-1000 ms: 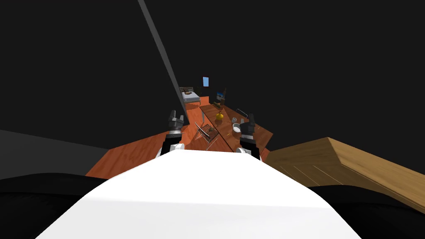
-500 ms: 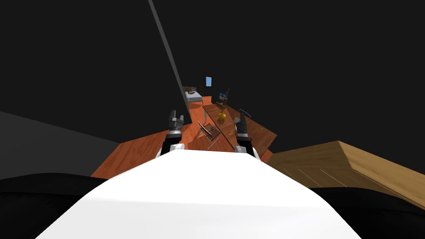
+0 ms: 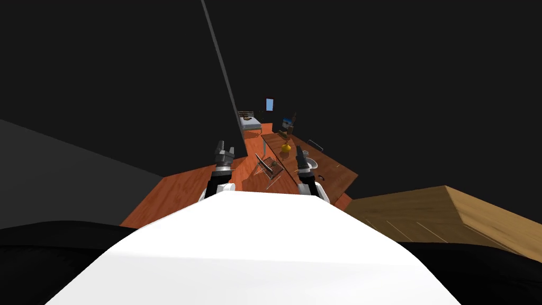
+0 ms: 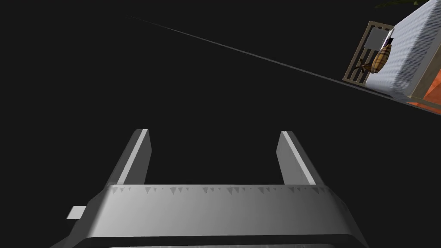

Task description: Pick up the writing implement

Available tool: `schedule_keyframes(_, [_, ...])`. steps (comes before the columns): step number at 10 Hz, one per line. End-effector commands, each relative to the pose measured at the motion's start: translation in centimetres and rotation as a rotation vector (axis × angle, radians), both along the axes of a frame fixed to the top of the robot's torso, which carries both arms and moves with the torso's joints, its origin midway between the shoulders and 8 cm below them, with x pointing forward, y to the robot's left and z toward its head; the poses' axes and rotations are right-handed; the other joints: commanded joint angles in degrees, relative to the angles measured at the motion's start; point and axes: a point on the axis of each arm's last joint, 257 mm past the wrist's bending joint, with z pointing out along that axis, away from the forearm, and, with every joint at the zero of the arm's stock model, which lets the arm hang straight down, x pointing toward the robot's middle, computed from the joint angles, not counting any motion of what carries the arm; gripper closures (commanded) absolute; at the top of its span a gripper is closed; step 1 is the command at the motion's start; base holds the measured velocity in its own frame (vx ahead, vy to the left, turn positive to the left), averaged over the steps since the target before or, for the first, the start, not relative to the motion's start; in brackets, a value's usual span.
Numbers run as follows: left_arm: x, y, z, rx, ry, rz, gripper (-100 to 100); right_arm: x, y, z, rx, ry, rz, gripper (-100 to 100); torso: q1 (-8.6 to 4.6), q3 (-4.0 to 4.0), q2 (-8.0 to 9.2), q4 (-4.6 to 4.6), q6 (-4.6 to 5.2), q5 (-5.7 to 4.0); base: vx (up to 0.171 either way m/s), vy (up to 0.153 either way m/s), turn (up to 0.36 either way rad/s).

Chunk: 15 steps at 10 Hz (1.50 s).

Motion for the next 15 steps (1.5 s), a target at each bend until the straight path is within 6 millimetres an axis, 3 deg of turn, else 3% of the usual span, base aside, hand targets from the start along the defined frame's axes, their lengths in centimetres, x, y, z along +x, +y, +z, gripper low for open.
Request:
schedule_keyframes(1, [0.0, 0.0, 0.0, 0.0, 0.0, 0.0, 0, 0.5, 1.6, -1.0, -0.088, -0.013, 0.021, -100, 0.0, 0.0, 0.0, 0.0, 0.0, 0.0, -0.035, 0.032, 0.088])
schedule_keyframes(8, [0.0, 0.0, 0.0, 0.0, 0.0, 0.0, 0, 1.7, 5.6, -4.4, -0.362, -0.059, 0.083, -100, -0.02, -0.04, -0.07, -0.02, -0.01, -0.01, -0.025, 0.016, 0.07])
schedule_keyframes(11, [0.0, 0.0, 0.0, 0.0, 0.0, 0.0, 0, 2.1, 7.8, -7.0, -0.536, -0.096, 0.134, -100, -0.06, -0.03, -0.06, -0.01, 0.02, -0.01, -0.019, 0.012, 0.092])
schedule_keyframes(15, [0.0, 0.0, 0.0, 0.0, 0.0, 0.0, 0, 2.4, 9.3, -11.0, -0.734, -0.122, 0.19, -100, -0.09, -0.06, -0.1, -0.02, 0.03, -0.02, -0.008, 0.008, 0.077])
